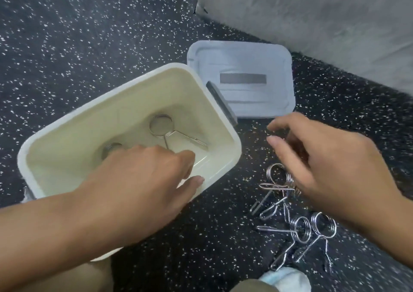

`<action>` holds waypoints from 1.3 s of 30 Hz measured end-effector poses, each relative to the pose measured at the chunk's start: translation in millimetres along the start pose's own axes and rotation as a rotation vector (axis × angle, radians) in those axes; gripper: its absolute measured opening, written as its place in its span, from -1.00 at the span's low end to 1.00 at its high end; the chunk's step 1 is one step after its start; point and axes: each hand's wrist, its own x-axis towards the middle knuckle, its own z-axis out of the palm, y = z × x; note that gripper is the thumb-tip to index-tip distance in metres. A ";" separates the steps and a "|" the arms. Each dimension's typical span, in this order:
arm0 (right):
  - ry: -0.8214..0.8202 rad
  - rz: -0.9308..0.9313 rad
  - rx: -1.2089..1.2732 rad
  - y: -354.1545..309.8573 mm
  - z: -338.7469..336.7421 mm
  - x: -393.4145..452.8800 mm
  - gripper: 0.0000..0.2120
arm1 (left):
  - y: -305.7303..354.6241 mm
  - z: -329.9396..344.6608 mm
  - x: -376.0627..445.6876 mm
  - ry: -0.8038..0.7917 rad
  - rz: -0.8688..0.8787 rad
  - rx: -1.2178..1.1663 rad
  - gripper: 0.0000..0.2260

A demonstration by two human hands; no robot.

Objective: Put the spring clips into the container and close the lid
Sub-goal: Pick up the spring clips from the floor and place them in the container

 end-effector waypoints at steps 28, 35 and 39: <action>-0.329 0.702 0.284 153.7 117.9 -206.3 -0.81 | 157.3 67.0 122.4 -0.436 0.745 0.418 -0.65; -0.488 0.532 0.048 143.8 136.7 -204.3 -0.80 | 184.9 93.3 158.7 -0.426 0.850 0.617 -0.78; -0.525 0.498 -0.023 144.4 137.6 -198.7 -0.95 | 196.6 115.1 161.4 -0.398 0.870 0.734 -0.88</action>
